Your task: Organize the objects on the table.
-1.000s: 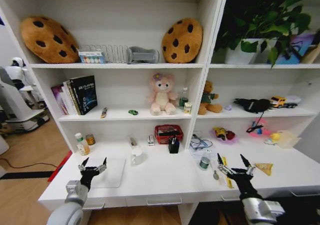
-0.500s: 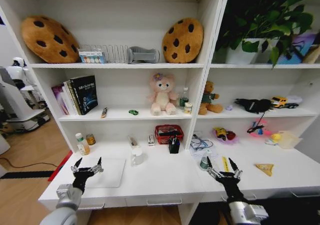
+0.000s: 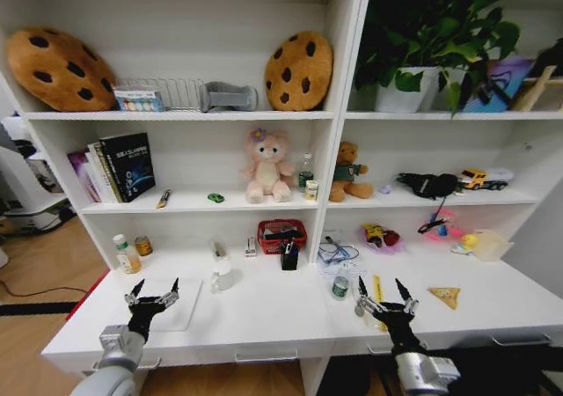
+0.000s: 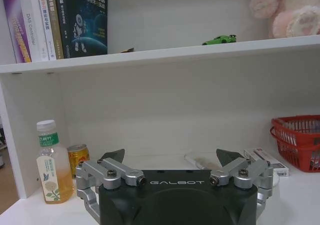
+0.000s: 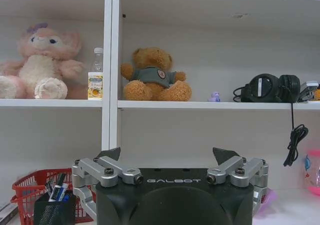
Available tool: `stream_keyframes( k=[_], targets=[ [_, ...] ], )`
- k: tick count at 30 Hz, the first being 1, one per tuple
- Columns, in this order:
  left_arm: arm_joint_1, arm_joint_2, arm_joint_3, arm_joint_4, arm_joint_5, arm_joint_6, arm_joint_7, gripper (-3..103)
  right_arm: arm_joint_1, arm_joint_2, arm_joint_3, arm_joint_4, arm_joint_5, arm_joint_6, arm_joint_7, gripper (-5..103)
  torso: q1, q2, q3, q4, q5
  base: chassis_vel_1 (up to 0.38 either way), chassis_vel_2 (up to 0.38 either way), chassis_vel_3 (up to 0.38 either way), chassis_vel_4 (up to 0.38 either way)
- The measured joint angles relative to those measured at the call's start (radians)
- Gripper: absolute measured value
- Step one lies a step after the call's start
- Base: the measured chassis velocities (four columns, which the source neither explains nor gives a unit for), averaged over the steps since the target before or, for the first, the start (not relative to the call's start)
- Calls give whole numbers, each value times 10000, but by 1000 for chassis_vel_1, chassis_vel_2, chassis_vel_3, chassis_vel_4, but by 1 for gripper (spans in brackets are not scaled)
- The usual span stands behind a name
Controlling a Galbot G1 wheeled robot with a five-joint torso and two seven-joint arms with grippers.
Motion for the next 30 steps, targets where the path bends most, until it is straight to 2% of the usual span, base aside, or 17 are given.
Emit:
stream_keyframes(
  k=[4,8,9,11,14,16,21,30],
  targets=[
    [31,26,30,47,0,29,-1,100,504,-142,-177,-353,315,-90,11,100,-1,0,0,-1,-6,0,0,0,0],
    [52,82,40,121,-2,40,-7,100,1852,-849,-549,-1350,1077,-712,116,100,-2,0,0,3,-3,7,5,-13,-9],
    [52,82,40,121,-2,40,-7,100,1852,-849,-549,-1350,1077,-712,116,100,-2,0,0,3,-3,0,0,0,0],
    [69,70,64,187,-2,52,-13,100,2531,-1366,-833,-1868,1376,-1036,209,100,0,-1,1,6,-4,0,0,0,0],
    [70,52,79,202,0,54,-13,100,2673,-1528,-948,-1979,1500,-1145,216,100,0,-1,1,3,-2,0,0,0,0],
    [68,10,113,258,7,55,-14,100,3106,-1943,-1437,-2392,1751,-1441,225,100,0,-1,1,-1,-3,0,0,0,0],
    [-6,40,73,296,-59,55,-25,100,3712,-2125,-2125,-2817,2093,-1765,353,100,-1,-1,1,1,-3,0,0,0,0],
    [-146,72,64,307,-193,93,-95,100,4637,-2501,-2725,-3435,2454,-1960,516,100,-1,-1,1,2,-4,0,0,0,0]
  ],
)
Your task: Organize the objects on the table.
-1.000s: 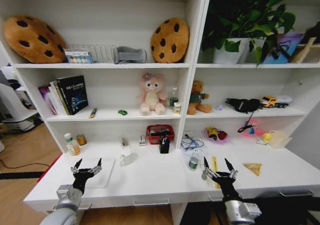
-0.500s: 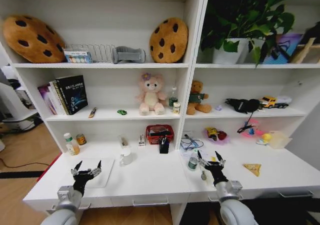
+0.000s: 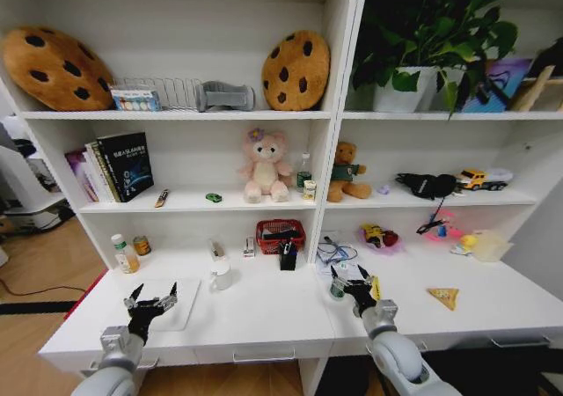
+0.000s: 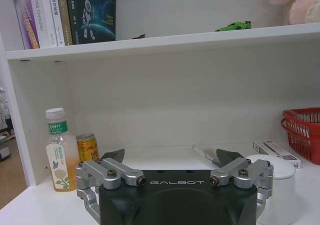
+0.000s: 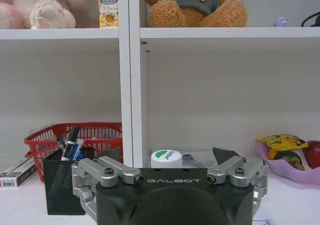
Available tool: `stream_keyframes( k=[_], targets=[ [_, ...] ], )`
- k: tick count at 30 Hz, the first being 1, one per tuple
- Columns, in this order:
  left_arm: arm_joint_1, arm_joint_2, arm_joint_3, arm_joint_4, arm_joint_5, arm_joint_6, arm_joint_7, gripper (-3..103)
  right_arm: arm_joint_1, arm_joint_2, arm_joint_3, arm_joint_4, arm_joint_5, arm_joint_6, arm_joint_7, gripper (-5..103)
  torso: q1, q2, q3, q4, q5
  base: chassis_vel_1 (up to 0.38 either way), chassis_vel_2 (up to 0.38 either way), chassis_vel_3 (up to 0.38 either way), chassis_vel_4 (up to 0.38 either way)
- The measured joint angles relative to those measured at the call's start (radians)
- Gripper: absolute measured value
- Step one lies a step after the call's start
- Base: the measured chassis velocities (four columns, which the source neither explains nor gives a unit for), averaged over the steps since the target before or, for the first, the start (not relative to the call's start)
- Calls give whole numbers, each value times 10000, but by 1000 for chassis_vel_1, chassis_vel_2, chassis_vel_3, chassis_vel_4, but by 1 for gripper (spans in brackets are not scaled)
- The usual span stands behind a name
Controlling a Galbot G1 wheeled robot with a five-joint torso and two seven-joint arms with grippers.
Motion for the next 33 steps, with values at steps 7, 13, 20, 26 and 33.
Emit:
stream_keyframes(
  k=[7,13,20,26,33],
  targets=[
    [-60,31,-2,51,-40,16,-28,100,152,-81,-220,-143,124,-226,-12,88,-1,0,0,-2,-1,0,0,0,0],
    [-94,69,-11,55,-89,31,-55,100,114,4,-343,-214,65,-168,-98,66,0,0,-1,-2,0,0,0,0,0],
    [-14,47,-42,46,-81,23,-53,100,49,-28,-275,-193,21,-43,-126,44,-1,1,-1,-1,0,0,0,0,0],
    [-25,58,-56,29,-70,-3,-50,100,-74,-16,-137,-93,3,110,-170,30,0,0,-1,-2,0,0,0,0,0],
    [12,47,-56,1,-33,-28,-49,100,-459,87,382,320,-355,1218,-1129,30,0,0,-1,-1,2,0,0,0,0]
  ],
)
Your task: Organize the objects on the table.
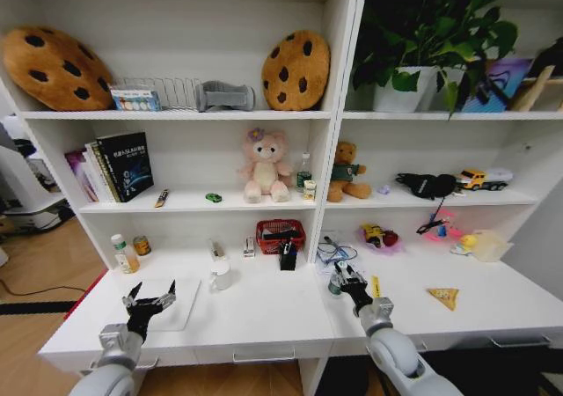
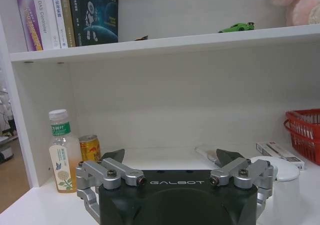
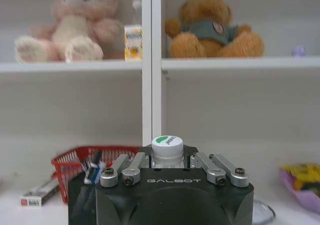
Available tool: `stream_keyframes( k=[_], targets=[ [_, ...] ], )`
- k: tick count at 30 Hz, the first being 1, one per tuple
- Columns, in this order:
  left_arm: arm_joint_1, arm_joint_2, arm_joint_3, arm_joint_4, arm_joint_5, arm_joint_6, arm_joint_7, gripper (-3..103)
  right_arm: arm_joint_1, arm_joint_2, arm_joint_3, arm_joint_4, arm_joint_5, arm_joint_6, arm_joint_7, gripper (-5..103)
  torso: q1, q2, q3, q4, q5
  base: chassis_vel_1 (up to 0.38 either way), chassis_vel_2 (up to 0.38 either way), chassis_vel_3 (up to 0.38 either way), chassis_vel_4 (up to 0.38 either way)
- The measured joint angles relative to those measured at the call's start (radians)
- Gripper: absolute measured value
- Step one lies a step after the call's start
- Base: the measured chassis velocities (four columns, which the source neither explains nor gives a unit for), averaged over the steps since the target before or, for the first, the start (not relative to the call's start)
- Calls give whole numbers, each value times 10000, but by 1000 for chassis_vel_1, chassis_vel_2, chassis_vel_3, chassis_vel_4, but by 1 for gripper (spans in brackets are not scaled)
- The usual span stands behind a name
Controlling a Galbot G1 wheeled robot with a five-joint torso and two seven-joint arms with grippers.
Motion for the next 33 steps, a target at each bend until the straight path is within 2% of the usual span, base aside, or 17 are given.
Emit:
stream_keyframes(
  k=[3,4,6,7,9,10,12,13,16,21,24,29,31,33],
  targets=[
    [48,-2,-62,-35,-6,-5,-2,100,-490,-39,610,695,-32,400,-676,30,0,1,-1,1,-2,0,0,0,0],
    [48,-2,-62,-35,-6,-5,-2,100,-490,-39,610,695,-32,400,-676,30,0,1,-1,1,-2,0,0,0,0],
    [74,9,-105,-12,-5,-36,6,100,-1387,-128,1114,1649,18,733,-1238,30,0,0,0,1,-2,0,0,0,0],
    [74,9,-105,-12,-5,-36,6,100,-1387,-128,1114,1649,18,733,-1238,30,0,0,0,1,-2,0,0,0,0],
    [59,20,-107,26,-3,-44,12,100,-2797,16,1577,2671,-202,1116,-1791,30,-1,1,-1,-1,-3,0,0,0,0],
    [59,20,-107,26,-3,-44,12,100,-2797,16,1577,2671,-202,1116,-1791,30,-1,1,-1,-1,-3,0,0,0,0],
    [0,22,-46,38,3,-45,23,100,-4370,701,1840,3674,-1052,1388,-1851,30,-2,4,-2,-5,-4,0,0,0,0],
    [0,22,-46,38,3,-45,23,100,-4370,701,1840,3674,-1052,1388,-1851,30,-2,4,-2,-5,-4,0,0,0,0],
    [118,-79,-159,23,64,-91,79,100,-5566,1212,1794,4330,-1874,1513,-1798,30,-3,3,-2,-2,-6,0,0,0,0],
    [246,-196,-317,-89,106,-133,107,100,-6133,1224,1658,4440,-2102,1588,-2011,30,-3,4,-2,2,-2,0,0,0,0],
    [193,-167,-322,-122,105,-136,130,100,-6718,1053,1624,4431,-2078,1596,-2436,30,-2,3,-1,2,-2,0,0,0,0],
    [136,-76,-360,-90,79,-163,191,100,-7627,988,1528,4418,-2386,1775,-2442,30,-1,1,-1,-1,-1,0,0,0,0],
    [115,-53,-442,-65,21,-199,237,100,-8629,1156,1346,4304,-3083,2324,-2172,30,-2,2,0,-1,-3,0,0,0,0],
    [109,-51,-449,-44,17,-219,262,100,-9006,1290,1250,4228,-3329,2567,-2078,30,-2,2,-1,-1,-3,0,0,0,0]
  ],
)
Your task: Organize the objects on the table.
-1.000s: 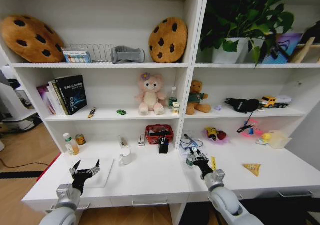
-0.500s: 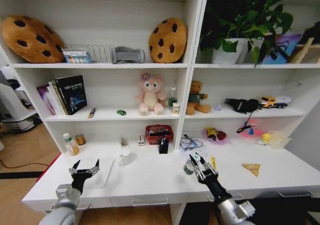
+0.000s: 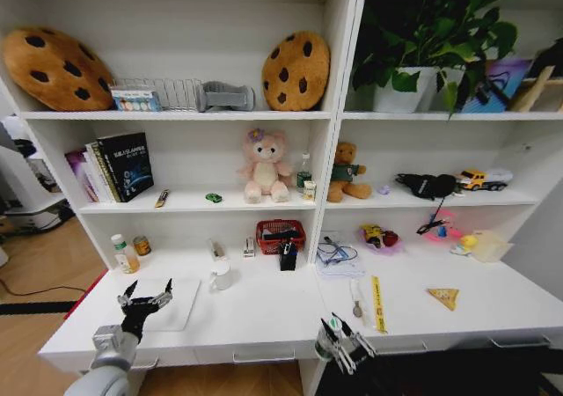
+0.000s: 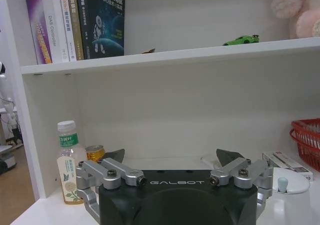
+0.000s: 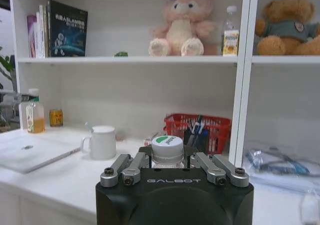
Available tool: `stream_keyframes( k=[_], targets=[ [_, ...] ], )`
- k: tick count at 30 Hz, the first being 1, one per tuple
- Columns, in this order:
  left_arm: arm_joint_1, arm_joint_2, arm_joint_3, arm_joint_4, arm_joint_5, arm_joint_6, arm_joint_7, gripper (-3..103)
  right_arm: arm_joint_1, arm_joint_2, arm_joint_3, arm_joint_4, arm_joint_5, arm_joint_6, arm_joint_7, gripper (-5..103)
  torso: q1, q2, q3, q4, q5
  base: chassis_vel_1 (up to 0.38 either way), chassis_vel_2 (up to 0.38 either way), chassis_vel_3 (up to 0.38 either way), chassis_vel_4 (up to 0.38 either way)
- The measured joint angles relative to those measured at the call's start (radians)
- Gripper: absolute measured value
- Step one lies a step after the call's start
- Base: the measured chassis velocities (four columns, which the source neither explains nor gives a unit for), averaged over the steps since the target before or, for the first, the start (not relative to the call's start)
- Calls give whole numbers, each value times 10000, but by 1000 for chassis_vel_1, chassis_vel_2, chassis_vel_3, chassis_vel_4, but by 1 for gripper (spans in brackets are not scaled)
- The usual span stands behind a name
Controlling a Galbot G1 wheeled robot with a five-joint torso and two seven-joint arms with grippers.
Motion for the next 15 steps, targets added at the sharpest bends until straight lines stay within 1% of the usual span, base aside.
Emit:
stream_keyframes(
  k=[2,3,5,6,8,10,11,12,14,15],
  targets=[
    [-59,16,8,70,-4,-35,44,100,-790,505,-159,-309,-534,608,218,30,-1,1,0,-3,-1,0,0,0,0],
    [-59,16,8,70,-4,-35,44,100,-790,505,-159,-309,-534,608,218,30,-1,1,0,-3,-1,0,0,0,0],
    [-161,50,93,128,-9,-46,56,100,-1204,842,-177,-842,-929,1014,754,30,0,0,-1,-2,-2,0,0,0,0],
    [-161,50,93,128,-9,-46,56,100,-1204,842,-177,-842,-929,1014,754,30,0,0,-1,-2,-2,0,0,0,0],
    [-282,95,212,209,-14,-46,57,100,-1385,998,-36,-1685,-971,1324,1155,30,0,0,0,-1,0,0,0,0,0],
    [-307,100,239,230,-14,-46,58,100,-1384,1025,31,-1905,-963,1408,1198,30,0,0,0,0,1,0,0,0,0],
    [-360,114,303,294,-12,-47,58,100,-1319,1066,249,-2637,-862,1588,1258,30,1,0,0,0,1,0,0,0,0],
    [-360,114,303,294,-12,-47,58,100,-1319,1066,249,-2637,-862,1588,1258,30,1,0,0,0,1,0,0,0,0],
    [-401,116,393,402,14,-46,65,100,-1036,1006,488,-3715,-577,1678,1266,30,0,0,0,-1,1,0,0,0,0],
    [-401,116,393,402,14,-46,65,100,-1036,1006,488,-3715,-577,1678,1266,30,0,0,0,-1,1,0,0,0,0]
  ],
)
